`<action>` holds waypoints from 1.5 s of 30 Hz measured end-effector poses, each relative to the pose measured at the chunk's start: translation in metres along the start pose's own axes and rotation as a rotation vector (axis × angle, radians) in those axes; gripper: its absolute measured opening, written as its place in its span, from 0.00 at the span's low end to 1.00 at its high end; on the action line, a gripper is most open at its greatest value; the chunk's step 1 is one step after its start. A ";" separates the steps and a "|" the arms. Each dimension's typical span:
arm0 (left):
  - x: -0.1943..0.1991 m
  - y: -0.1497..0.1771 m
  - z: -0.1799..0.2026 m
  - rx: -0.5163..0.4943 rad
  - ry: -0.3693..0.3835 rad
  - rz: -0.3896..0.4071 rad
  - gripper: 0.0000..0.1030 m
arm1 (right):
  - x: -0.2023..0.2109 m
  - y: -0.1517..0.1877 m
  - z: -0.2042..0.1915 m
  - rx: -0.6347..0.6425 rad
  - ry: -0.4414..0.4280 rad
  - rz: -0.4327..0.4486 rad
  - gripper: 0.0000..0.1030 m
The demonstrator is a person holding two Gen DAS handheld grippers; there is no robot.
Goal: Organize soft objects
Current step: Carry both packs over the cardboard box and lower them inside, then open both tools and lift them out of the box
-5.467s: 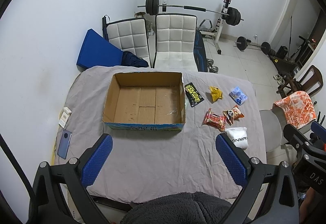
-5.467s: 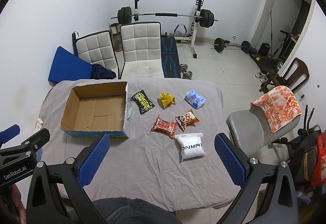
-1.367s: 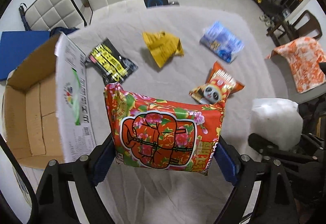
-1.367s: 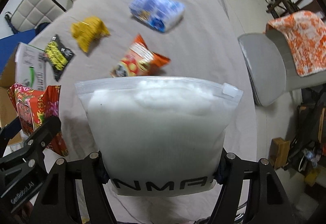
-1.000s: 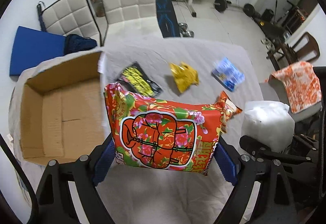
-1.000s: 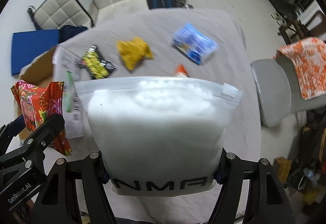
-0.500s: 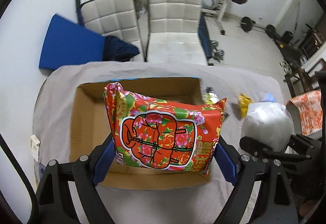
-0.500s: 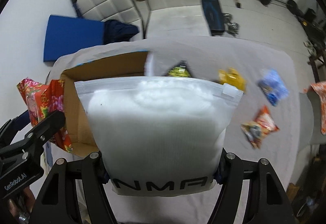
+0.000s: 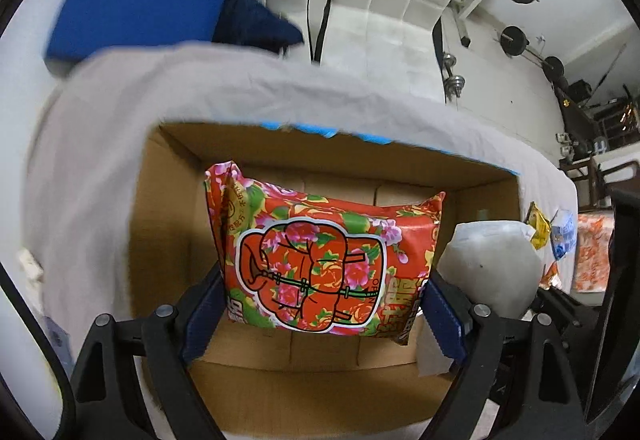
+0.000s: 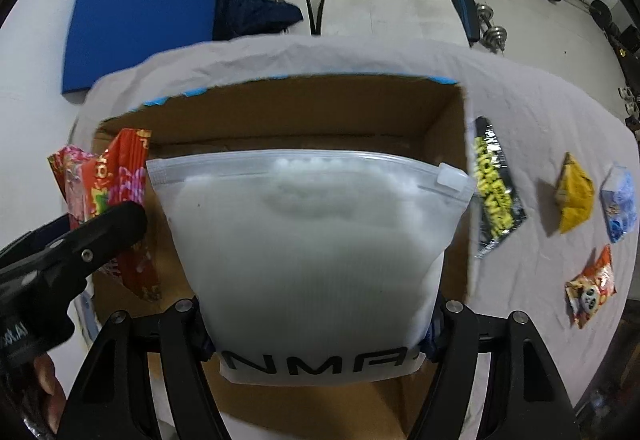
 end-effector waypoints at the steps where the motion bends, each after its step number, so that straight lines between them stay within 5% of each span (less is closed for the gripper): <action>1: -0.010 0.000 -0.003 0.014 0.025 -0.028 0.86 | -0.006 0.000 -0.002 -0.001 0.002 -0.005 0.72; 5: -0.044 0.001 -0.010 0.056 0.089 -0.113 0.86 | -0.035 -0.010 0.003 -0.009 0.043 -0.014 0.73; 20: -0.116 -0.001 0.004 -0.002 0.052 -0.248 0.87 | -0.098 -0.017 0.011 -0.031 0.131 -0.052 0.84; 22: -0.119 -0.002 0.005 -0.005 0.039 -0.241 0.87 | -0.100 -0.018 0.011 -0.029 0.128 -0.048 0.91; 34: -0.092 0.014 0.007 0.006 -0.002 -0.171 0.98 | -0.092 -0.019 0.012 -0.010 0.120 -0.019 1.00; 45: -0.028 0.027 -0.009 0.015 -0.034 0.014 1.00 | -0.036 0.018 0.012 -0.001 0.123 0.059 1.00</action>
Point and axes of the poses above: each gripper's, at about its wrist camera, not at the fingertips, and x roughly against the way its jaws point, z to its right, y to its underside, the point moved 9 cm from there along -x, roughly the way its jaws point, and after that the axes turned 2 degrees about -y, right-handed, at the moved point
